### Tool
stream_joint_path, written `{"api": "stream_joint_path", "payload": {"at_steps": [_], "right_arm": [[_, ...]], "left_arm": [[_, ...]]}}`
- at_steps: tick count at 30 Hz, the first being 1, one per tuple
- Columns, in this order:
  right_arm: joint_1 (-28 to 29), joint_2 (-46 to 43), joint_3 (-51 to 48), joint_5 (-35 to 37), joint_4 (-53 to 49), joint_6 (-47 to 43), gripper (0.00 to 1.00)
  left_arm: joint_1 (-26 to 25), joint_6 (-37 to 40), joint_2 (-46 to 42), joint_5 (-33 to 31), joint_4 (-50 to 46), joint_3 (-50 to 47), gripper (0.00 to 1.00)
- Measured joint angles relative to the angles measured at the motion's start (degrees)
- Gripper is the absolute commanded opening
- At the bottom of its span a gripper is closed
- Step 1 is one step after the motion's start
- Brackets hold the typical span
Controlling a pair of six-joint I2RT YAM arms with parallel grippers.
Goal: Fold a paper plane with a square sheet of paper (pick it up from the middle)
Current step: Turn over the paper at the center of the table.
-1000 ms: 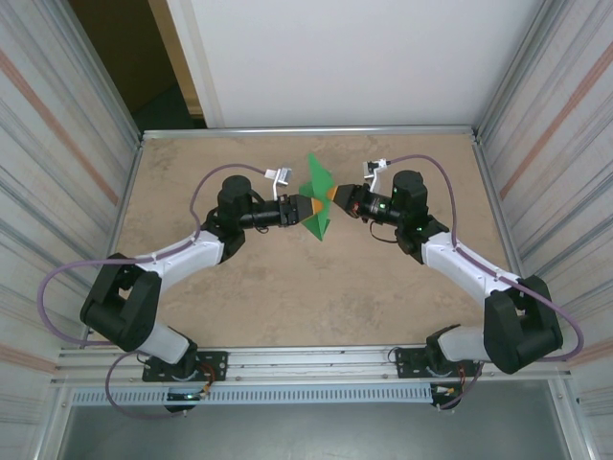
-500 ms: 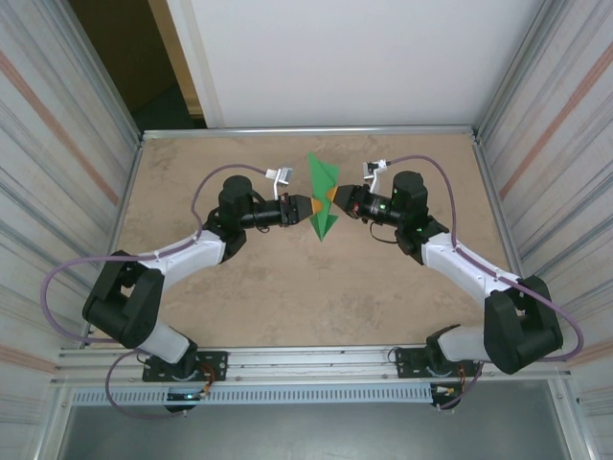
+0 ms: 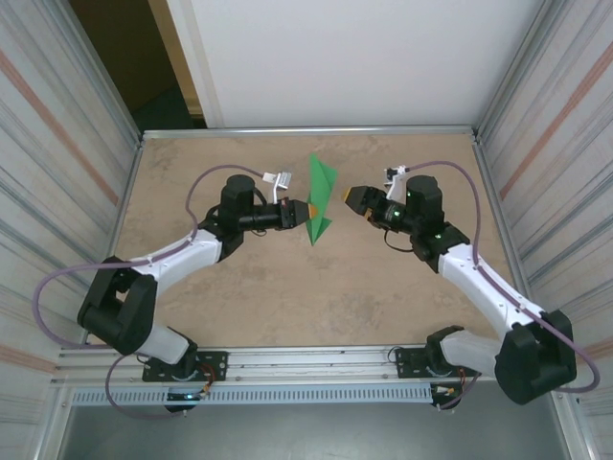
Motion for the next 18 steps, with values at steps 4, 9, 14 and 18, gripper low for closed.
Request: {"api": "stream_joint_path", "payload": {"at_steps": [4,9,14,18], "right_arm": [[-0.74,-3.15,0.00,5.92,-7.89,-3.74,0.65],[-1.29,-4.24,0.02,12.02,-15.52,-6.64,0.65],[-1.92,-4.59,0.00,15.17,-19.43,-7.91,0.66],[-2.51,-6.47,-0.26,17.42,-20.92,-8.22,0.66]], "left_arm": [[-0.94,11.06,-1.33,-10.71,-17.49,6.45,0.11],[-6.73,23.63,-0.57,-30.47,-35.50,16.59,0.12],[-13.09,32.17,6.12,-50.47,-48.00,26.62,0.12],[-16.44,36.76,14.43,-63.93,-54.97,32.20,0.12]]}}
